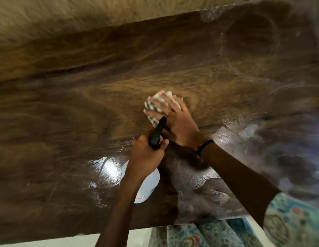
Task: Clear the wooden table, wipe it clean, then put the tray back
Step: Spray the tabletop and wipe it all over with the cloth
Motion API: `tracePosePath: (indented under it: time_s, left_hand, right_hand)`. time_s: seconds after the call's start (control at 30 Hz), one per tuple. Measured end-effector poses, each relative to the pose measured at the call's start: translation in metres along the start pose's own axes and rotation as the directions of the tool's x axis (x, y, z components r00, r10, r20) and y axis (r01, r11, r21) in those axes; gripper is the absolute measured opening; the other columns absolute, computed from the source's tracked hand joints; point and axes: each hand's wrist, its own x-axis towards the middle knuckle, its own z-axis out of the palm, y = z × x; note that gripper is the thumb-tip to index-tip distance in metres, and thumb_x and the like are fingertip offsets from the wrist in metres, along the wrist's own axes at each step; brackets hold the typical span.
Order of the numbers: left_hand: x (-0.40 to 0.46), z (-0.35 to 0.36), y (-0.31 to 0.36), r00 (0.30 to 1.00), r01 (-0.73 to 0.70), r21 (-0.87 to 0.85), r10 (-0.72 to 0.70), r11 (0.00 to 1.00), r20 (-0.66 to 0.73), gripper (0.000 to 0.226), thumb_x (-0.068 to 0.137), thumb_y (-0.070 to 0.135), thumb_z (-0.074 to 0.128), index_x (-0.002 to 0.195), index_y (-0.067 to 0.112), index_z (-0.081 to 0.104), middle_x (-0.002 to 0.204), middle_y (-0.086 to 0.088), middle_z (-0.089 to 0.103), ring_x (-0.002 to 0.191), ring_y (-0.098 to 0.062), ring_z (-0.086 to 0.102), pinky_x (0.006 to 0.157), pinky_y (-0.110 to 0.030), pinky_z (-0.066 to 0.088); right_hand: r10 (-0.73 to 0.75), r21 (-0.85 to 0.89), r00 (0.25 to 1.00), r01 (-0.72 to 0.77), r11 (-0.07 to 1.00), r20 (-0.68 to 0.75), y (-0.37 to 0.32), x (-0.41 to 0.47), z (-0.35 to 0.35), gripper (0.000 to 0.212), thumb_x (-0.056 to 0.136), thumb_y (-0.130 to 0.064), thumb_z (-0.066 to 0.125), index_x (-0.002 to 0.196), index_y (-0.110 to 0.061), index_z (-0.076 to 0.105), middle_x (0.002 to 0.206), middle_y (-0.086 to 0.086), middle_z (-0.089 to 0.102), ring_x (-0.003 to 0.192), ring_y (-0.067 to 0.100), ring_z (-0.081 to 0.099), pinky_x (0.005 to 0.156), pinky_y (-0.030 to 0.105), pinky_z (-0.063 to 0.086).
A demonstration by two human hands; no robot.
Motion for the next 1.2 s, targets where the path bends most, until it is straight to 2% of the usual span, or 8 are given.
tracePosePath:
  time_s: [0.13,0.3,0.47,0.6,0.73,0.8,0.97,1.2]
  left_hand:
    - [-0.008,-0.003,-0.004,1.0,-0.02,-0.034,0.02,0.999,0.019,0.01,0.08,0.024,0.071,0.083,0.02,0.064,0.092,-0.006,0.069,0.095,-0.024,0.063,0.087,-0.031,0.048]
    - [-0.019,0.01,-0.015,0.998,-0.048,0.016,0.047,0.999,0.044,0.016,0.082,0.028,0.069,0.091,0.016,0.065,0.093,-0.006,0.067,0.098,-0.027,0.061,0.09,-0.034,0.047]
    - [-0.03,0.017,-0.034,0.999,-0.051,0.029,0.05,0.998,0.022,0.019,0.081,0.029,0.07,0.092,0.014,0.067,0.095,-0.007,0.069,0.099,-0.027,0.062,0.092,-0.036,0.049]
    - [-0.045,0.026,-0.044,0.999,-0.032,0.03,0.031,0.999,0.032,0.023,0.081,0.029,0.07,0.095,0.011,0.067,0.097,-0.01,0.069,0.099,-0.028,0.063,0.09,-0.035,0.049]
    - [-0.061,0.04,-0.053,0.998,-0.051,0.041,0.05,0.998,0.026,0.018,0.078,0.028,0.072,0.087,0.014,0.067,0.09,-0.01,0.07,0.095,-0.029,0.064,0.084,-0.036,0.052]
    - [-0.068,0.049,-0.059,0.997,-0.06,0.058,0.057,0.997,0.055,0.016,0.077,0.029,0.072,0.086,0.017,0.067,0.09,-0.01,0.07,0.096,-0.029,0.063,0.086,-0.038,0.052]
    - [-0.089,0.073,-0.074,0.981,-0.092,0.045,0.082,0.995,0.177,0.022,0.07,0.035,0.07,0.083,0.018,0.064,0.088,-0.011,0.07,0.093,-0.031,0.064,0.086,-0.045,0.052]
    - [-0.114,0.107,-0.095,0.99,-0.06,0.097,0.047,0.994,0.13,0.02,0.078,0.034,0.07,0.086,0.018,0.062,0.093,-0.018,0.066,0.094,-0.036,0.061,0.082,-0.039,0.05]
  right_hand:
    - [-0.16,-0.018,0.982,0.163,0.986,0.1,0.011,-0.071,-0.004,0.049,0.094,-0.043,0.04,0.142,-0.033,0.04,0.154,0.002,0.033,0.146,0.028,0.02,0.116,0.051,0.021]
    - [0.186,-0.058,0.98,-0.182,0.982,0.072,0.095,-0.107,-0.034,0.052,0.096,-0.048,0.031,0.147,-0.04,0.025,0.159,-0.003,0.02,0.148,0.025,0.014,0.117,0.046,0.018]
    - [0.4,0.023,0.915,-0.399,0.917,-0.044,0.067,-0.037,-0.027,0.053,0.096,-0.05,0.031,0.146,-0.035,0.033,0.159,-0.003,0.02,0.148,0.026,0.01,0.115,0.05,0.012]
    - [0.064,-0.046,0.998,-0.064,0.997,0.006,0.005,-0.022,-0.002,0.051,0.096,-0.048,0.036,0.145,-0.034,0.036,0.157,0.001,0.028,0.145,0.032,0.02,0.115,0.055,0.016]
    - [-0.225,-0.049,0.969,0.231,0.972,0.104,0.0,-0.082,0.001,0.05,0.098,-0.047,0.032,0.147,-0.039,0.03,0.159,-0.004,0.019,0.148,0.025,0.013,0.119,0.044,0.008]
    - [-0.152,-0.057,0.985,0.157,0.986,0.087,0.026,-0.117,-0.005,0.051,0.098,-0.047,0.031,0.148,-0.039,0.028,0.159,-0.004,0.018,0.148,0.024,0.013,0.118,0.042,0.009]
    - [0.332,0.049,0.943,-0.331,0.942,-0.026,0.084,-0.148,-0.023,0.052,0.096,-0.051,0.029,0.146,-0.039,0.029,0.159,-0.005,0.02,0.148,0.022,0.011,0.116,0.046,0.013]
    - [0.364,0.064,0.931,-0.363,0.93,0.001,0.088,-0.151,-0.021,0.055,0.094,-0.056,0.026,0.147,-0.039,0.029,0.16,-0.009,0.014,0.149,0.02,0.005,0.116,0.046,0.008]
